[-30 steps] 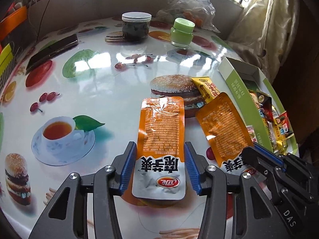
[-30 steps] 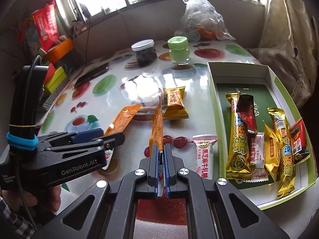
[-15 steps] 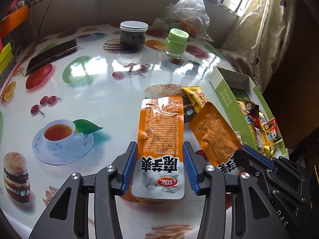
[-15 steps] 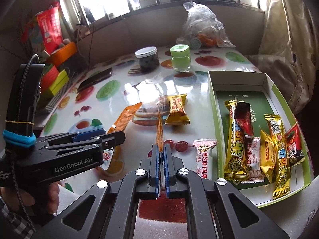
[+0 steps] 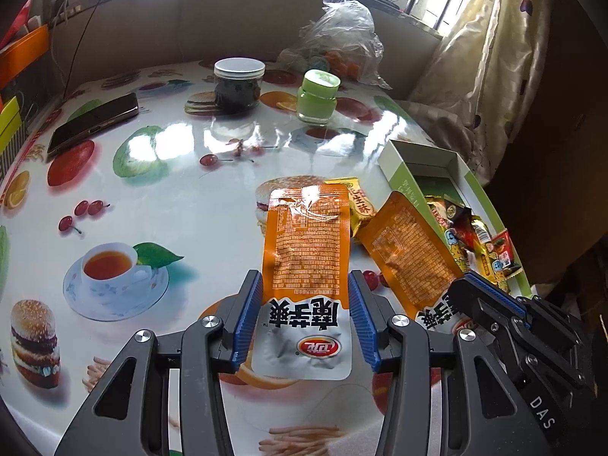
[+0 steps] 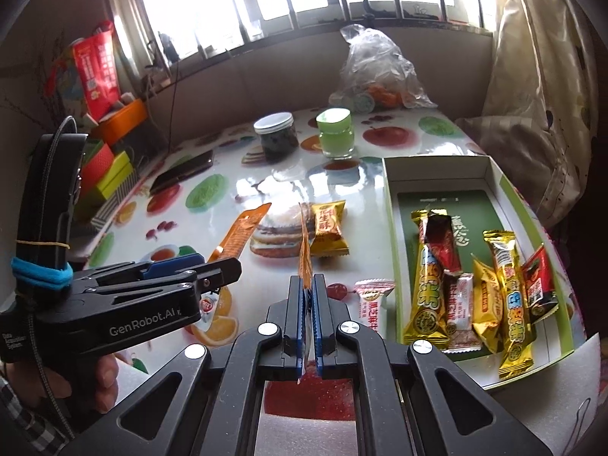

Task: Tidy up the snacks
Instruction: 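Carry both orange packets over the green box with both tools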

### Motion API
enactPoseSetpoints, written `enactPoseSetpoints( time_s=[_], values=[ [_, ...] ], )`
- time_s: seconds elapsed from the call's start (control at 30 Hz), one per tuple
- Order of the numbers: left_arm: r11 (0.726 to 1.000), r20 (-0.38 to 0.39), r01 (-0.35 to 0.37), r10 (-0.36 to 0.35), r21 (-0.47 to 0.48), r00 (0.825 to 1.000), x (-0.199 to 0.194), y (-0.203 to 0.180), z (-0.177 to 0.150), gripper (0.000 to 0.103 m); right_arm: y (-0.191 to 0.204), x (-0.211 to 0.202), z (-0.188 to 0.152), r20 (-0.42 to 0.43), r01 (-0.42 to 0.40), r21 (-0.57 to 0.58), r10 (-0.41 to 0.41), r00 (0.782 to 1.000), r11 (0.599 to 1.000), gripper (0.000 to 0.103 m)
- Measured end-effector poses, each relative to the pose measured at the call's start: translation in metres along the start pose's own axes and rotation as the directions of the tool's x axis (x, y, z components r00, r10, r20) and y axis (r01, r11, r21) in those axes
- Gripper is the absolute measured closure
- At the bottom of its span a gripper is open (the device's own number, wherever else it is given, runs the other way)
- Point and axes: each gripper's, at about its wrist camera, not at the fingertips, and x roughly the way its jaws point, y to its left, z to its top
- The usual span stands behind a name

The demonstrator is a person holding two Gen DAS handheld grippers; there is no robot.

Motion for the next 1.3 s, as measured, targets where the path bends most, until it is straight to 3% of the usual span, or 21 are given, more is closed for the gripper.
enactPoseSetpoints(
  time_s=[0.33,0.77,1.3],
  values=[
    [0.999,0.022,0.007,-0.008,0.045,1.0,-0.01,-0.022,0.008,0.056,-0.012,-0.019,0.007,0.049,0.018,0.03,-0.02,0.999,0.999,0.098],
    [0.99,0.039,0.063,-0.068,0.123,0.997,-0.011,-0.067,0.025,0.056,-0.047,-0.046,0.012,0.102,0.072,0.106,-0.083,0.991,0.992,0.098],
    [0.974,0.002,0.121,-0.124,0.191,0.992,0.011,-0.119,0.036,0.056,-0.091,-0.063,0.008,0.115,0.137,0.194,-0.161,0.98,0.971,0.098]
  ],
)
